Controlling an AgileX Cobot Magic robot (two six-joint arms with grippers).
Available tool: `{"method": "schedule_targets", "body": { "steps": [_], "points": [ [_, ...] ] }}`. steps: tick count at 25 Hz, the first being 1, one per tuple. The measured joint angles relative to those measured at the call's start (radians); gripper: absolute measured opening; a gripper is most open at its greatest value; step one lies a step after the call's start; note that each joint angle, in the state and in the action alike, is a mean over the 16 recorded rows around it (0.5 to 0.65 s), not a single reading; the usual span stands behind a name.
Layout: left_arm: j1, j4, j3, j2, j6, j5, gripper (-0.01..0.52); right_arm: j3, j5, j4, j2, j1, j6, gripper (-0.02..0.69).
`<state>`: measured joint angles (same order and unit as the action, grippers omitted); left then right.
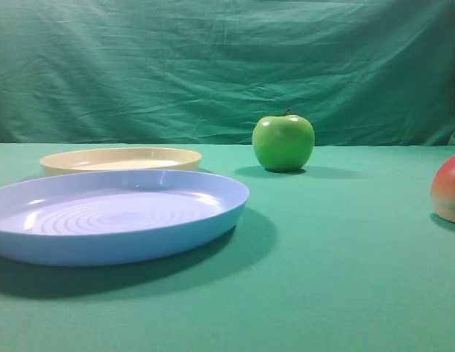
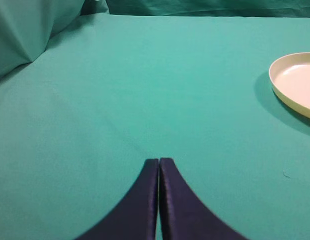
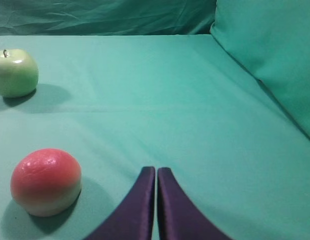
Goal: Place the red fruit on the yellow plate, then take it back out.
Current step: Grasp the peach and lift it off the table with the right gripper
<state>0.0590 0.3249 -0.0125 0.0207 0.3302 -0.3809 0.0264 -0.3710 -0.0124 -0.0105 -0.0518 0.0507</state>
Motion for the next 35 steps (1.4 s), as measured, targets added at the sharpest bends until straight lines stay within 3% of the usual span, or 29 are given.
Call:
{"method": "schedule_targets", "body": {
  "steps": [24, 35],
  "points": [
    [0.000, 0.000, 0.000, 0.000, 0.000, 0.000, 0.000, 0.000, -0.003, -0.001, 0.000, 0.000, 0.000, 0.000],
    [0.000, 0.000, 0.000, 0.000, 0.000, 0.000, 0.000, -0.106, -0.123, -0.059, 0.012, 0.000, 0.005, 0.000]
  ]
}}
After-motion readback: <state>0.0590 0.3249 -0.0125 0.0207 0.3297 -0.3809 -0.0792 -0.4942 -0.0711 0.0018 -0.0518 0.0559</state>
